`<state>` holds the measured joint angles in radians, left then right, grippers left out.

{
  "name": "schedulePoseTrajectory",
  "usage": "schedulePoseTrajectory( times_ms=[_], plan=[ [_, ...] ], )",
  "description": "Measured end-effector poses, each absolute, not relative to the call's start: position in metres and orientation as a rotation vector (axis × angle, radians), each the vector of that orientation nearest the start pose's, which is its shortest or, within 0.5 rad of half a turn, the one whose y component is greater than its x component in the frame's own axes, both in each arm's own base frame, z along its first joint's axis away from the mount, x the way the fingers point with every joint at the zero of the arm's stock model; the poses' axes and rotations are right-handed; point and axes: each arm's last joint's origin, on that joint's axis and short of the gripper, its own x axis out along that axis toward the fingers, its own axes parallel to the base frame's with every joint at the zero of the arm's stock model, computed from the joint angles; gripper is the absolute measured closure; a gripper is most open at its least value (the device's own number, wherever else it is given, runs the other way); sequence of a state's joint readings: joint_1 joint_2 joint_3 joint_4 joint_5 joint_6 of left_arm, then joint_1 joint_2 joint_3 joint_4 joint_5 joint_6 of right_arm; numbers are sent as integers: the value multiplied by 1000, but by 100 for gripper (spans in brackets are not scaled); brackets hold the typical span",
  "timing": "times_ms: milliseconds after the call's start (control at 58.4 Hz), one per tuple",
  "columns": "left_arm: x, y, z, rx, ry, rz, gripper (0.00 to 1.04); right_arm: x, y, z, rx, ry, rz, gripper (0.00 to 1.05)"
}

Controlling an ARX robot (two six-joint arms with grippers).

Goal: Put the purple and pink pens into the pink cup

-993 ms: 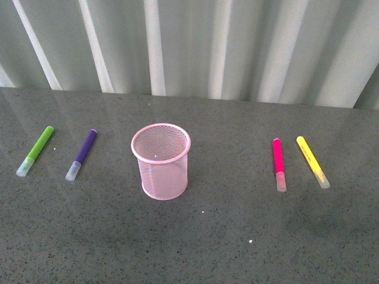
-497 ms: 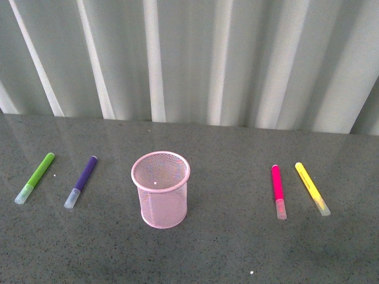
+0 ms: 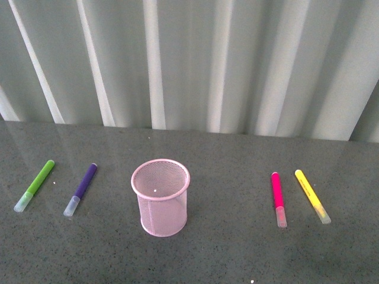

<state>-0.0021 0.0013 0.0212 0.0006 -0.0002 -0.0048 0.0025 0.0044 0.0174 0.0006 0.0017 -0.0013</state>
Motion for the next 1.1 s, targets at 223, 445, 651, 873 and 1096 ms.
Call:
schedulePoseTrajectory(
  times_ms=[223,445,651,873,1096],
  plan=[
    [97,0,169,-39,24,39,7,97,0,169,-1,-14,1,7],
    [108,0,157,-246,309,219,7,97,0,169,-2,-14,1,7],
    [165,2,202,-242,231,156,7,97,0,169,-1,-14,0,7],
    [245,-15,208,-26,400,-32,7,97,0,169,-1,-14,1,7],
    [319,-23,190,97,544,-42,7,97,0,169,-1,-14,1,7]
  ],
)
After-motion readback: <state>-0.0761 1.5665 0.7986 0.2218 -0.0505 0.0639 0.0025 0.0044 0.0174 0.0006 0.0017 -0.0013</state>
